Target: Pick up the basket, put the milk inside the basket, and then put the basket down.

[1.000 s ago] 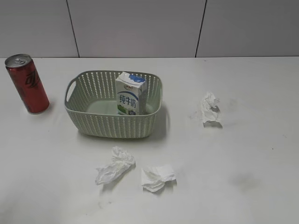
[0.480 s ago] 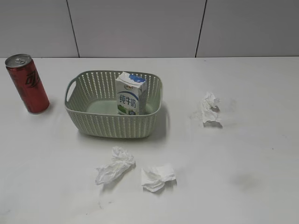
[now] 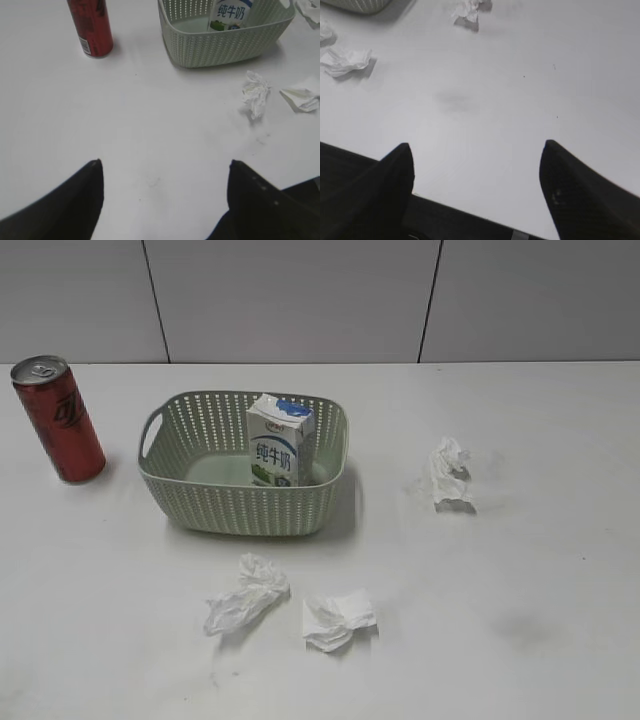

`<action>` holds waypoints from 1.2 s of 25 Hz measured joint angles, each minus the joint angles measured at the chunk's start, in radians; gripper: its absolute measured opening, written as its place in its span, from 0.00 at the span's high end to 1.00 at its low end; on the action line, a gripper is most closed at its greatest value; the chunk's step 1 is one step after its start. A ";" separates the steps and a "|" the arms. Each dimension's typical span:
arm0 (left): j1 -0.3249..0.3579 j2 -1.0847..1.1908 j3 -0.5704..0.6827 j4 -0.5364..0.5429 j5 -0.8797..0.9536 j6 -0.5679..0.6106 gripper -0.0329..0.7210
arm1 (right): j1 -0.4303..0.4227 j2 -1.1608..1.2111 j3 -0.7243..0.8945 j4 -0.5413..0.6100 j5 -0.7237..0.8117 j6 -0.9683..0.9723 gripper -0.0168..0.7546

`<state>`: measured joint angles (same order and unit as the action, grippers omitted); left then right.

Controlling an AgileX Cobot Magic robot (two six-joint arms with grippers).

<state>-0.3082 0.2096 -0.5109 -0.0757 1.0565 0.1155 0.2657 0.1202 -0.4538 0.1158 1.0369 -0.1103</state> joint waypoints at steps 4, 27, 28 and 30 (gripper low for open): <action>0.000 0.000 0.000 -0.004 -0.001 0.000 0.18 | 0.000 0.000 0.030 0.000 -0.072 -0.007 0.21; 0.222 -0.068 0.000 -0.005 -0.005 0.000 0.25 | -0.176 -0.031 0.033 0.000 -0.091 -0.009 0.21; 0.241 -0.080 0.000 -0.005 -0.005 0.000 0.26 | -0.201 -0.056 0.033 0.000 -0.092 -0.009 0.21; 0.260 -0.113 0.000 -0.005 -0.006 0.000 0.26 | -0.223 -0.102 0.033 -0.001 -0.092 -0.009 0.21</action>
<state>-0.0485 0.0964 -0.5109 -0.0809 1.0505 0.1155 0.0423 0.0182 -0.4206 0.1149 0.9451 -0.1195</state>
